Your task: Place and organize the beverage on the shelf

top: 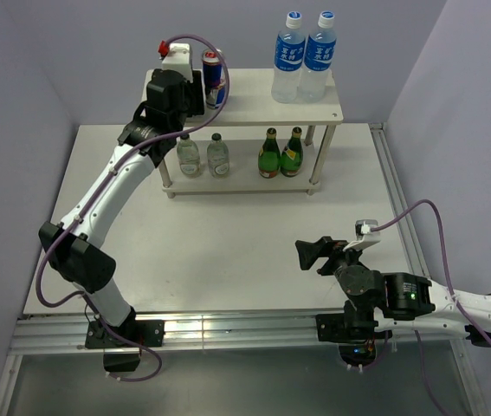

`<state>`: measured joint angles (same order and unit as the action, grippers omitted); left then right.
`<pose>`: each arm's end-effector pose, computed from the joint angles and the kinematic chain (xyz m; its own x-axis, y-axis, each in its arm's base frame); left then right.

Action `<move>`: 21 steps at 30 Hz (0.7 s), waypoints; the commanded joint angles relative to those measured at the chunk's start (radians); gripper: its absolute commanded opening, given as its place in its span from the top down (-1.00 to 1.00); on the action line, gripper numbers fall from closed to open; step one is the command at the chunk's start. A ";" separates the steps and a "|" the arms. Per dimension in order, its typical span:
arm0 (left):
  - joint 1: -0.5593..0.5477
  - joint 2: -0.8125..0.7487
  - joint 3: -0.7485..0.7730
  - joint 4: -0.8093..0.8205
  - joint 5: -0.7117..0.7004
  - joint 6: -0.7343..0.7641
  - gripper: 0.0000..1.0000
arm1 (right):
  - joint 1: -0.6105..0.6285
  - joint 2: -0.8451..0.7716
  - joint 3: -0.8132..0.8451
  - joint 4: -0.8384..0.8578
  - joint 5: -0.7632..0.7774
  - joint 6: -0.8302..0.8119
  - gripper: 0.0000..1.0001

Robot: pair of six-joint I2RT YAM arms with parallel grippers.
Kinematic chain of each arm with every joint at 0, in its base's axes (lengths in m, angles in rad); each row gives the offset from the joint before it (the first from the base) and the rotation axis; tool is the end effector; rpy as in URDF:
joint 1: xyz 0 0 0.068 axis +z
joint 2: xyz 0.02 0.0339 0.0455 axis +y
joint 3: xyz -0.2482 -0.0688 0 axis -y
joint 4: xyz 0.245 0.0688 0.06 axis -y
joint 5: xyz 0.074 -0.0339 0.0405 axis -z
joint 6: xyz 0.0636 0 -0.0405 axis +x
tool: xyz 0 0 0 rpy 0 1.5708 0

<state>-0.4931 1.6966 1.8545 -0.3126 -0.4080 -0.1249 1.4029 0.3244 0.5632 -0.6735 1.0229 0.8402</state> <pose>0.3770 -0.1740 0.4371 -0.1458 -0.0515 -0.9880 0.0716 0.9955 -0.0624 0.0712 0.0952 0.2637 -0.3331 0.3563 -0.8730 -0.2040 0.8767 0.4356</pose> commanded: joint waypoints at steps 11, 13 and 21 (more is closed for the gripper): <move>0.010 -0.052 -0.018 0.081 -0.002 -0.028 -0.68 | 0.007 -0.007 0.000 0.020 0.025 0.005 -0.99; 0.010 -0.054 -0.015 0.070 -0.002 -0.032 -0.73 | 0.007 -0.008 -0.002 0.023 0.023 0.005 -0.99; 0.008 -0.141 -0.098 0.034 0.006 -0.088 -0.79 | 0.007 -0.016 -0.003 0.025 0.023 0.002 -0.99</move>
<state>-0.4866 1.6386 1.7824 -0.2874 -0.4084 -0.1707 1.4029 0.3222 0.5632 -0.6739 1.0229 0.8402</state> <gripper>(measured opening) 0.889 0.997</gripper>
